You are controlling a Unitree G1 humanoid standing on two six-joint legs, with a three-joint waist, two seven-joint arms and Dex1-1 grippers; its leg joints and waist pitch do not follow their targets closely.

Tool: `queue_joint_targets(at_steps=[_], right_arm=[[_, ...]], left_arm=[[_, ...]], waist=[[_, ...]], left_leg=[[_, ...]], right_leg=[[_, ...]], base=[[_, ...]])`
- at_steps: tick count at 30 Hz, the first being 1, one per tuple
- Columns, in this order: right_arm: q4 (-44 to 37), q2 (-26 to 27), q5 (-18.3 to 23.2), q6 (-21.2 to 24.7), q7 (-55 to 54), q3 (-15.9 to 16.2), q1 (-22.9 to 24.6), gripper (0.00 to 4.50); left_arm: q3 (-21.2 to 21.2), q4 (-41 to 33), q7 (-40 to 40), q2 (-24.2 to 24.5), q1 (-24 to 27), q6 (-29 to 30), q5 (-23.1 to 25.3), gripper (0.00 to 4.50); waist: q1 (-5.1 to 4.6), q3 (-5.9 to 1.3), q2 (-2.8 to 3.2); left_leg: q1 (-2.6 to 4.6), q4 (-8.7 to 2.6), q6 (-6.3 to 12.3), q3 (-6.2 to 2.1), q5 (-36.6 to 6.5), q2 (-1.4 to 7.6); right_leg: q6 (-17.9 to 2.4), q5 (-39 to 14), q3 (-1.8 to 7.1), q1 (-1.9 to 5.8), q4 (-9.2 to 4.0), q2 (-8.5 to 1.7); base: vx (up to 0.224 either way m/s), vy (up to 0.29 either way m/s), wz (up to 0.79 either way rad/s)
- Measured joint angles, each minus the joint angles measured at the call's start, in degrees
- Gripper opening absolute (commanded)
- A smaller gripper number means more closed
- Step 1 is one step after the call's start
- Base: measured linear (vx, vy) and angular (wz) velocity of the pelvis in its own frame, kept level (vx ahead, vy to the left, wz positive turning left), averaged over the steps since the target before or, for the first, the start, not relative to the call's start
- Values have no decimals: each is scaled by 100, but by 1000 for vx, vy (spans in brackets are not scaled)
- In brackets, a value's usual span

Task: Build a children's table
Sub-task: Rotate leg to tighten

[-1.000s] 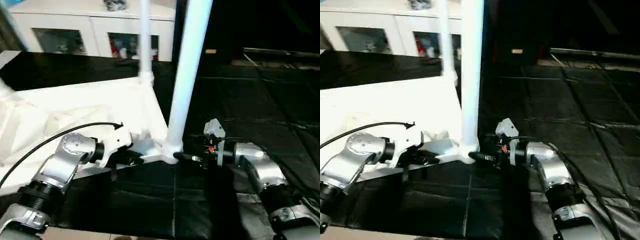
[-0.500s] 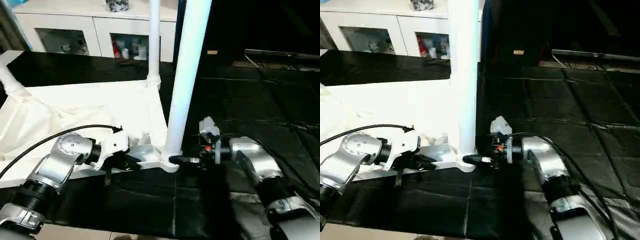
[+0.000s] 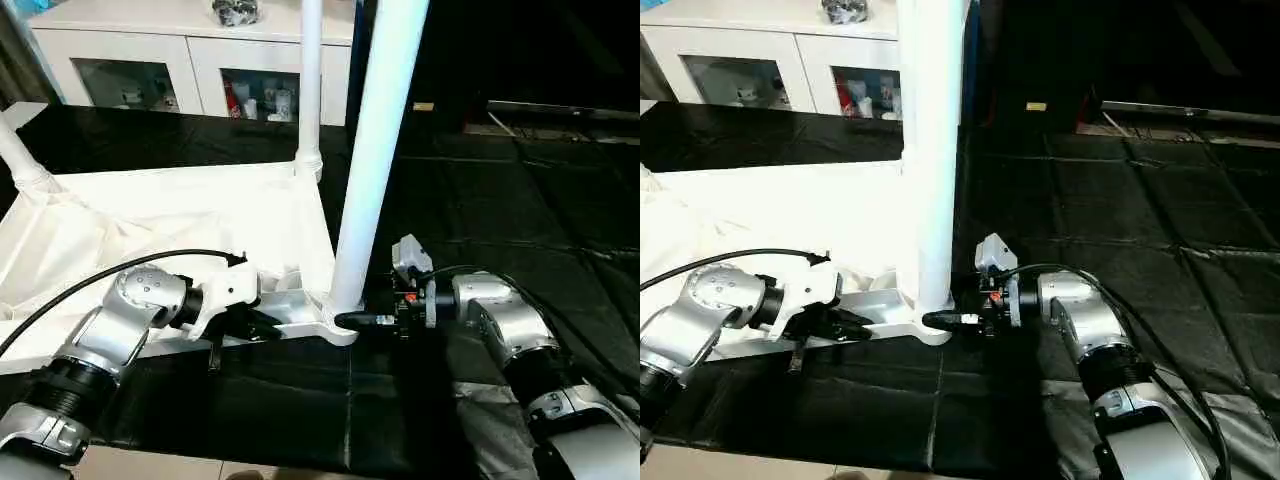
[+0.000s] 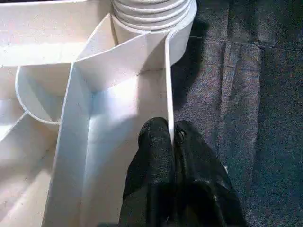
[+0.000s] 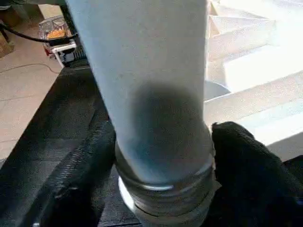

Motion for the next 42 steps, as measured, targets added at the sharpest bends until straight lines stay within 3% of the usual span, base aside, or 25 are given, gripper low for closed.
queue_joint_targets(at_steps=[6,18,21,24,26,31,34,39,42], right_arm=[[36,11,-4,-32,0,2,-3,274],[-38,23,15,-30,-67,-82,147,272],[-204,225,156,95,-698,-407,512,272],[-266,528,228,82,-1681,-778,756,270],[-256,714,223,67,-2353,-940,805,269],[61,1073,126,-32,-3688,-1210,588,269],[692,1432,2,-129,-4718,-1313,37,269],[856,1581,-43,-300,-5189,-1398,-89,269],[718,1604,-33,-322,-5167,-1430,-11,339]], left_arm=[[-2,1,0,2,-3,-16,27,0],[3,157,30,-80,-42,-26,28,0],[87,503,452,-513,-209,262,41,0],[163,832,986,-918,-404,639,76,0],[174,989,1328,-1172,-543,886,144,0],[290,1170,2200,-1739,-729,1375,146,0],[390,1287,2825,-2004,-897,1667,275,0],[382,1290,2998,-2073,-956,1666,386,0],[346,1270,2899,-1998,-955,1543,385,0]], waist=[[-6,-1,-1],[22,-11,16],[79,-17,65],[69,-24,99],[9,-27,111],[-97,-36,131],[-203,-35,141],[-197,-39,134],[-175,-43,128]], left_leg=[[4,0,-2,0,1,1],[14,2,-11,1,-3,2],[64,1,-20,3,-8,2],[120,-3,-21,11,-8,1],[155,-11,-22,10,-8,-2],[156,-34,-21,6,-7,-4],[155,-34,-20,5,-7,-6],[150,-38,-20,1,-7,-6],[146,-64,-21,1,-7,-6]], right_leg=[[0,0,0,4,2,0],[-1,0,-1,18,4,0],[0,0,-2,80,-8,-5],[24,-14,1,126,-17,-10],[35,-20,1,158,-32,-11],[36,-20,-7,175,-93,-9],[27,-14,-8,173,-101,-9],[25,-1,-11,174,-107,-9],[12,18,-11,166,-106,-7]], base=[[0,0,0],[0,0,0],[0,0,0],[0,0,0],[0,0,0],[0,0,0],[0,0,0],[0,0,0],[0,0,0]])
